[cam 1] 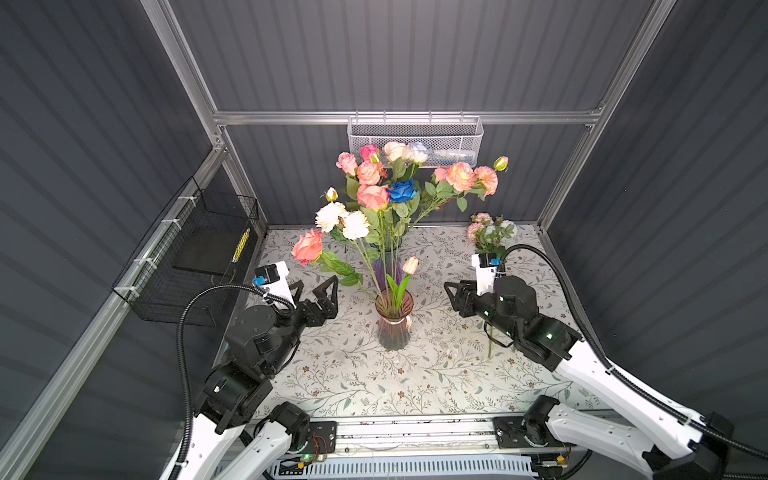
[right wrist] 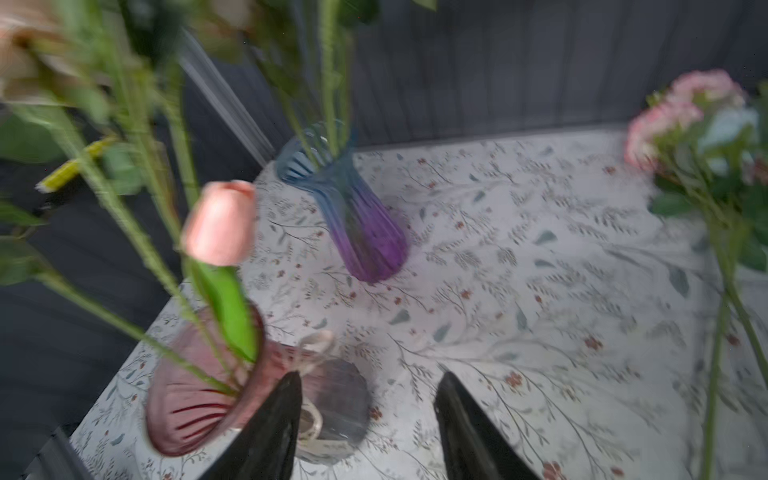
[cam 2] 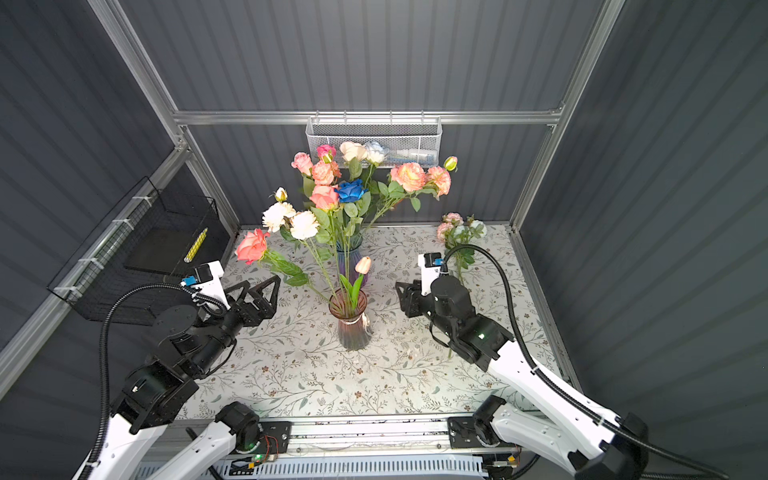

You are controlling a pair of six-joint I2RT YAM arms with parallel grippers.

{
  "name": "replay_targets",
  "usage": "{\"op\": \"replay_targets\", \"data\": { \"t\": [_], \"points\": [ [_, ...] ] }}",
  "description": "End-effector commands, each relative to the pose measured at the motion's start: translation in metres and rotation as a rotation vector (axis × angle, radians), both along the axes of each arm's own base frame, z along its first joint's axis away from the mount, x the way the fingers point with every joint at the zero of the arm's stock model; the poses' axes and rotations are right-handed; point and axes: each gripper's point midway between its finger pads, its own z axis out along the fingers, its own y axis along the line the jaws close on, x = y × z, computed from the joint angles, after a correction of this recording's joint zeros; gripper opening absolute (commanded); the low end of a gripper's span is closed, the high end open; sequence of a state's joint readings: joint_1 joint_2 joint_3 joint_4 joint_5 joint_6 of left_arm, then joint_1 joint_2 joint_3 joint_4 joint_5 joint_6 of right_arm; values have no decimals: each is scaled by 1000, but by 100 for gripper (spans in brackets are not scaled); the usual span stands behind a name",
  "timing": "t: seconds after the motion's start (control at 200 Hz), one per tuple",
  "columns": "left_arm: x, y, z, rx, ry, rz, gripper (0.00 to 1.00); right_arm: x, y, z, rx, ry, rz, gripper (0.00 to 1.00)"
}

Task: Arrange the flowers into the vase
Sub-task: 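Return the right gripper to the pile and grasp a pink carnation stem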

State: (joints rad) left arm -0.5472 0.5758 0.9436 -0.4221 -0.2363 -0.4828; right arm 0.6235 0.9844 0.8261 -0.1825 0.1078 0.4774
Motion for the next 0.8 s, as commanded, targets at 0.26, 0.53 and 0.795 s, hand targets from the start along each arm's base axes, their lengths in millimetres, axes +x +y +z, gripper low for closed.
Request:
{"op": "replay_targets", "data": {
  "t": [0.26,0.53,0.795],
  "points": [
    [-7,0,16,-21,-45,-19,100,75,-122,-117,-62,493,-376,50],
    [-9,1,17,-29,-48,-22,100,97,-186,-174,-384,724,-511,41],
    [-10,5,17,-17,-54,-7,100,106,-202,-199,-541,810,-519,39]
  ]
}}
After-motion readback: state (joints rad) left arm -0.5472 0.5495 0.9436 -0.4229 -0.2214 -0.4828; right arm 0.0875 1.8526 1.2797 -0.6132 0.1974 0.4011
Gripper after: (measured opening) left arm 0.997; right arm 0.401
